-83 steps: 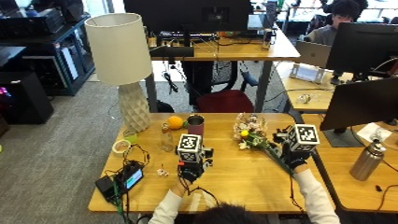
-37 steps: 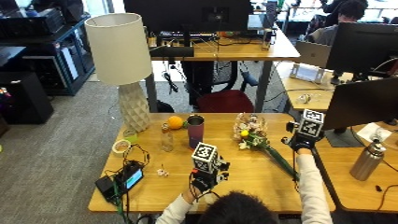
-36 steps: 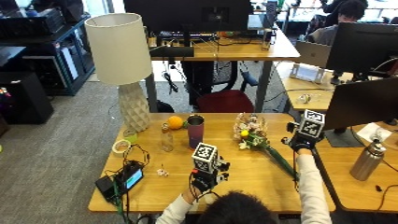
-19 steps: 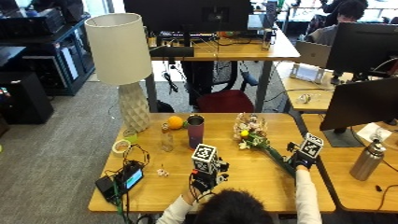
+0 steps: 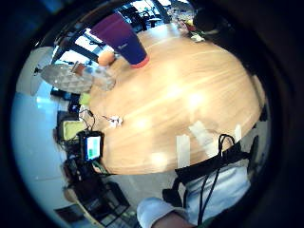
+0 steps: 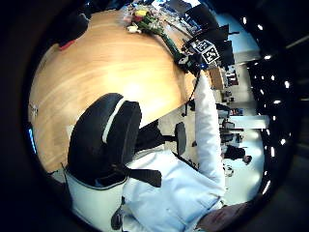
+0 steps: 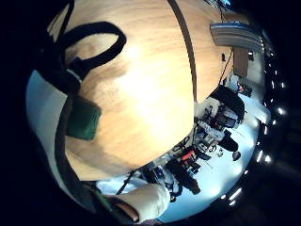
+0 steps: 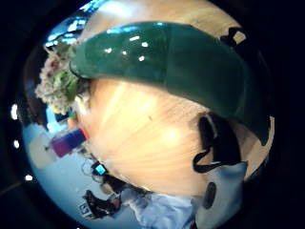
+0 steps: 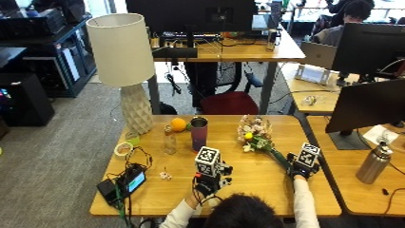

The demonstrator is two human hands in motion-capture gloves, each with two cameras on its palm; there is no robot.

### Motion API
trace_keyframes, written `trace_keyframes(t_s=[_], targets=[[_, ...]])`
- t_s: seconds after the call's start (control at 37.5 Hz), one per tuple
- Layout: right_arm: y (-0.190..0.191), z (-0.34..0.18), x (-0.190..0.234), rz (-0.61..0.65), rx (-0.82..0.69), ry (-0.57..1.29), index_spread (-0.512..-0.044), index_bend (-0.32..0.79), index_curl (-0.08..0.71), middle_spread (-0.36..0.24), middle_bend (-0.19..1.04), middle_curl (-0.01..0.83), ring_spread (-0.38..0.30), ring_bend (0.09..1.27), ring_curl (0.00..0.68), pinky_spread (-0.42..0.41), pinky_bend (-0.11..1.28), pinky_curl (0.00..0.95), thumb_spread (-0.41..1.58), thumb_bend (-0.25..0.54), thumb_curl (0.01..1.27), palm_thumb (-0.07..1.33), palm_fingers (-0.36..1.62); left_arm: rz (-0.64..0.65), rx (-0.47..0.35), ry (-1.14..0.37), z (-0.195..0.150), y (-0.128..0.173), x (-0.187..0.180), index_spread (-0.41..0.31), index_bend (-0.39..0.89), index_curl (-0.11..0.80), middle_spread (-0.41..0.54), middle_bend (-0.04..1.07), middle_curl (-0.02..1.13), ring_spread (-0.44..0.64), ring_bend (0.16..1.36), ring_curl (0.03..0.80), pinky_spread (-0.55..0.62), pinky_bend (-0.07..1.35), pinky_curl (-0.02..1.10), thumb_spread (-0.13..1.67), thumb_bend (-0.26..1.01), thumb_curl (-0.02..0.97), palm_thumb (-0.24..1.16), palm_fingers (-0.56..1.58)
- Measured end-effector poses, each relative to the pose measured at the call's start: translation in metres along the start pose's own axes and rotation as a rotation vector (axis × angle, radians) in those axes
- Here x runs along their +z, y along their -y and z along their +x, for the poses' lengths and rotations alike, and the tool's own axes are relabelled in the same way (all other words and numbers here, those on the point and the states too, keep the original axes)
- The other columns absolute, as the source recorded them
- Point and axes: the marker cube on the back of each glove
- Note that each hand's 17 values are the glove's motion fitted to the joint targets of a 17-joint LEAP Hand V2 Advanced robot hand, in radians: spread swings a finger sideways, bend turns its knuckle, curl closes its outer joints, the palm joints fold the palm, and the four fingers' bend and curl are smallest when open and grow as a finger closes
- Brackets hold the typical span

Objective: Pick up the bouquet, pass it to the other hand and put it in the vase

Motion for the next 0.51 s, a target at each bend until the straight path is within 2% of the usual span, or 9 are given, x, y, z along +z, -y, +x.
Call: trace_keyframes(t_s=[0.08,0.16,0.24,0.27,0.35,0.43,0.51], targets=[[0.002,-0.004,0.0,0.013,-0.023,0.008,-0.252,0.15,0.241,-0.081,0.28,0.419,-0.172,0.54,0.391,-0.085,0.54,0.356,0.97,0.011,0.41,0.95,1.01,0.001,-0.001,0.0,0.001,0.0,0.0,-0.102,0.2,0.44,0.008,0.17,0.35,0.1,0.37,0.31,0.29,0.16,0.25,1.2,-0.02,0.245,0.26,0.52],[0.008,-0.01,0.001,0.037,-0.041,0.013,-0.244,0.14,0.25,-0.092,0.31,0.436,-0.187,0.56,0.4,-0.123,0.5,0.349,0.96,0.022,0.42,1.0,1.1,-0.002,-0.002,-0.006,0.001,-0.001,-0.001,-0.102,0.2,0.442,0.009,0.17,0.35,0.1,0.37,0.311,0.29,0.16,0.25,1.2,-0.02,0.246,0.26,0.52],[0.017,-0.008,0.001,0.068,0.04,0.0,-0.226,0.16,0.271,-0.1,0.31,0.451,-0.194,0.56,0.415,-0.197,0.53,0.368,0.92,0.016,0.44,1.03,1.19,-0.008,-0.013,-0.014,-0.004,0.003,0.0,-0.102,0.21,0.444,0.009,0.17,0.35,0.1,0.37,0.312,0.29,0.16,0.25,1.2,-0.02,0.247,0.26,0.52],[0.023,-0.005,0.0,0.098,0.074,0.0,-0.225,0.2,0.289,-0.098,0.34,0.464,-0.197,0.57,0.425,-0.214,0.52,0.366,0.85,0.002,0.46,1.02,1.26,-0.014,-0.02,-0.02,-0.006,0.005,0.001,-0.102,0.21,0.446,0.009,0.17,0.35,0.1,0.37,0.312,0.29,0.16,0.25,1.2,-0.02,0.247,0.26,0.52],[0.037,-0.001,-0.004,0.153,0.114,0.036,-0.228,0.2,0.313,-0.105,0.36,0.48,-0.204,0.59,0.438,-0.245,0.53,0.377,0.77,-0.015,0.49,1.03,1.31,-0.043,-0.044,-0.047,-0.014,0.01,0.003,-0.102,0.21,0.448,0.009,0.17,0.35,0.1,0.37,0.313,0.29,0.16,0.25,1.2,-0.02,0.248,0.26,0.52],[0.03,0.0,-0.003,0.124,0.107,0.061,-0.224,0.15,0.318,-0.128,0.4,0.498,-0.223,0.68,0.463,-0.274,0.51,0.378,0.74,-0.013,0.52,1.04,1.38,-0.056,-0.059,-0.073,-0.02,0.015,0.003,-0.106,0.21,0.449,0.003,0.17,0.35,0.1,0.36,0.315,0.28,0.16,0.25,1.2,-0.02,0.249,0.26,0.52],[0.029,0.004,-0.006,0.239,0.141,0.021,-0.223,0.14,0.325,-0.138,0.44,0.512,-0.227,0.72,0.474,-0.292,0.53,0.388,0.73,-0.015,0.53,1.05,1.39,-0.061,-0.081,-0.082,-0.026,0.02,0.002,-0.107,0.21,0.45,0.001,0.17,0.35,0.1,0.36,0.316,0.28,0.16,0.25,1.2,-0.02,0.249,0.25,0.53]])
